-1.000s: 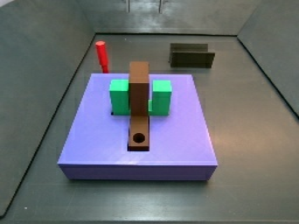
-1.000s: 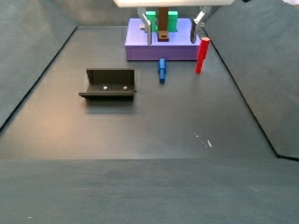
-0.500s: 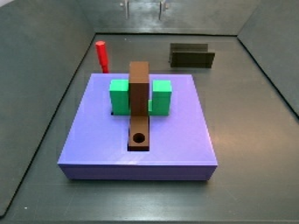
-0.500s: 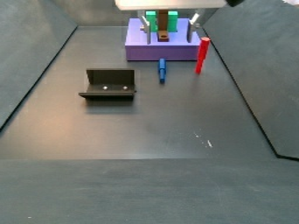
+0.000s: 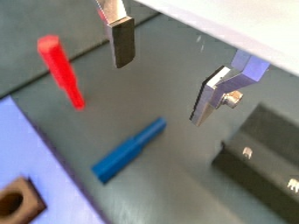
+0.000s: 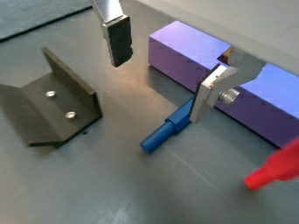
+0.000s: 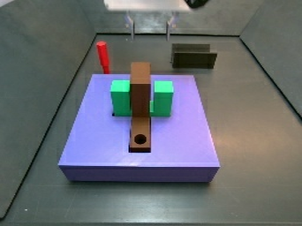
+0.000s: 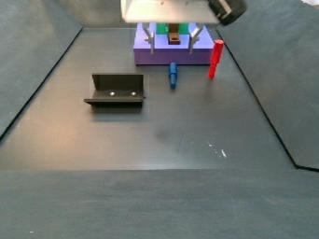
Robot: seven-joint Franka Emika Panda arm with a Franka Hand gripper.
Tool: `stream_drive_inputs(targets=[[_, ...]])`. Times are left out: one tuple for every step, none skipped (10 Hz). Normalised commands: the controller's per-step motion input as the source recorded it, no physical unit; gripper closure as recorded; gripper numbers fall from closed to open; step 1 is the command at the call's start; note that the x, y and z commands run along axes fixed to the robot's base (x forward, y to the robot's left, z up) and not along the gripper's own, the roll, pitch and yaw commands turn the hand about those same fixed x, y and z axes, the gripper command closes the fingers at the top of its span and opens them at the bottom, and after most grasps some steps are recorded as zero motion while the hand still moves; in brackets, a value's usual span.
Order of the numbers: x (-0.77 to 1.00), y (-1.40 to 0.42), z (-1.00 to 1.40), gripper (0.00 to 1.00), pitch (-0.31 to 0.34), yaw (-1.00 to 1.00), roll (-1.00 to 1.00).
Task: Pick up the blue object. Move up. Place the blue object on the fixture. Regrasp the blue object. Move to above the board. Insert the blue object.
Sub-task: Pick up the blue object.
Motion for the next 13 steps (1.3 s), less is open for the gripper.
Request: stream_drive_inputs(targets=[[0.21, -0.47, -0.52, 0.0, -0.074, 0.0, 0.12], [0.11, -0.38, -0.44, 0.0, -0.059, 0.0, 0.18], [0.06, -0.33, -0.29, 0.0, -0.026, 0.02, 0.2], [0.0, -0.31, -0.23, 0.0, -0.02, 0.0, 0.19], [0.0, -0.32, -0.18, 0.0, -0.006, 0.0, 0.18], [0.0, -0.32, -0.2, 0.0, -0.019, 0.0, 0.18], [0.0, -0.28, -0.2, 0.0, -0.007, 0.0, 0.19], [0.0, -0.23, -0.21, 0.0, -0.01, 0.0, 0.2], [0.0, -0.18, -0.21, 0.0, -0.001, 0.0, 0.22], [-0.03, -0.15, -0.24, 0.0, -0.019, 0.0, 0.21], [0.0, -0.12, -0.27, 0.0, -0.011, 0.0, 0.2], [0.0, -0.07, -0.25, 0.0, -0.013, 0.0, 0.17], [0.0, -0.07, -0.29, 0.0, -0.017, 0.0, 0.15]])
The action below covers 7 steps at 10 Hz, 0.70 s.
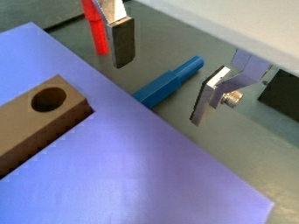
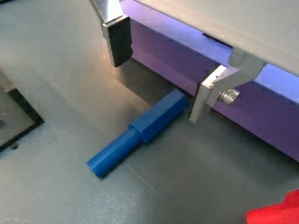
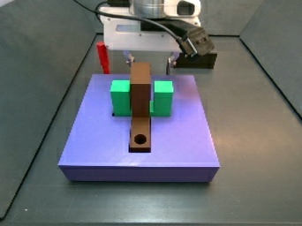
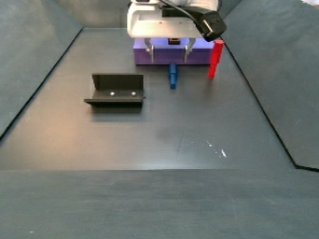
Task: Pick up the blue object. Move up. Place the blue object on the fixture. Regrasp the blue object. Move to above the board. Insert the blue object.
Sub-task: Pick up the blue object.
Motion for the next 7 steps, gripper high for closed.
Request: stream_drive_inputs(targets=[[0.0, -0.07, -0.34, 0.0, -0.039, 0.0, 0.13], [0.01, -0.07, -0.3, 0.0, -0.026, 0.0, 0.12], [0.0, -0.07, -0.25, 0.0, -0.02, 0.0, 0.09], [0.0, -0.05, -0.26, 0.0, -0.034, 0.0, 0.03], [0.0, -0.01, -0.2, 0.0, -0.026, 0.0, 0.0], [0.0, 0.0, -0.15, 0.0, -0.007, 0.0, 0.0], [0.0, 0.03, -0.15, 0.0, -0.019, 0.0, -0.02]])
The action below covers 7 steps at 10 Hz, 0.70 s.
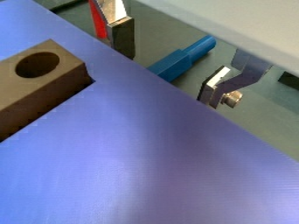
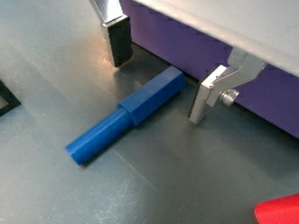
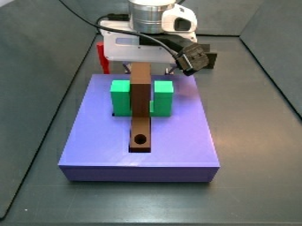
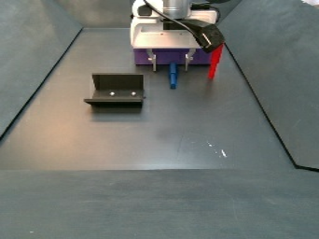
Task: Pick up the blue object. Move up. Place the blue object on the fixture. Regrasp the blue object. Move to above the board. Insert the blue object.
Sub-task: Pick up the blue object.
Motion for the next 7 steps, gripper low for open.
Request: stream_drive_inputs(targets=[[0.0, 0.0, -0.14, 0.0, -0.023, 0.01, -0.02], [0.0, 0.0, 0.0, 0.0, 0.0, 0.0, -0.04], [0.0, 0.0, 0.0, 0.0, 0.0, 0.0, -0.01], [0.0, 0.0, 0.0, 0.0, 0.0, 0.0, 0.0], [0.0, 0.0, 0.0, 1.0, 0.0, 0.0, 0.0], [0.0, 0.0, 0.0, 1.0, 0.0, 0.0, 0.0], [0.0, 0.0, 0.0, 1.0, 0.0, 0.0, 0.0]])
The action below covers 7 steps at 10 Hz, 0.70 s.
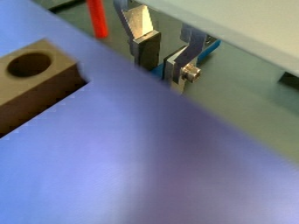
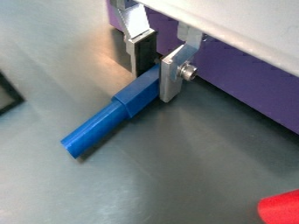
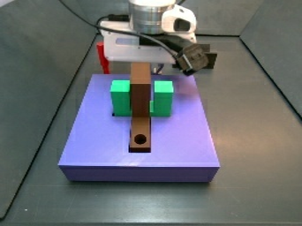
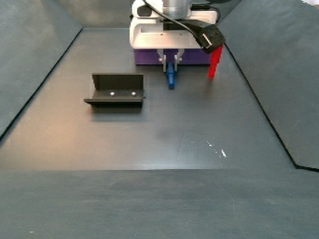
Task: Pick up the blue object. Move up. Place the blue object on the fixture. Regrasp the blue object. Move to above the board. Insert the blue object.
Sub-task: Pick up the blue object.
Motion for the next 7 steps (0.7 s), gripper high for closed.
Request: stream_drive_inputs(targets=[[0.0, 0.0, 0.0, 1.0, 0.0, 0.0, 0.0], [0.0, 0.0, 0.0, 1.0, 0.0, 0.0, 0.0], [0.0, 0.0, 0.0, 1.0, 0.0, 0.0, 0.0], [0.0, 0.0, 0.0, 1.0, 0.0, 0.0, 0.0], [0.0, 0.0, 0.0, 1.0, 0.0, 0.0, 0.0], [0.0, 0.0, 0.0, 1.0, 0.0, 0.0, 0.0], [0.0, 0.0, 0.0, 1.0, 0.0, 0.0, 0.0]])
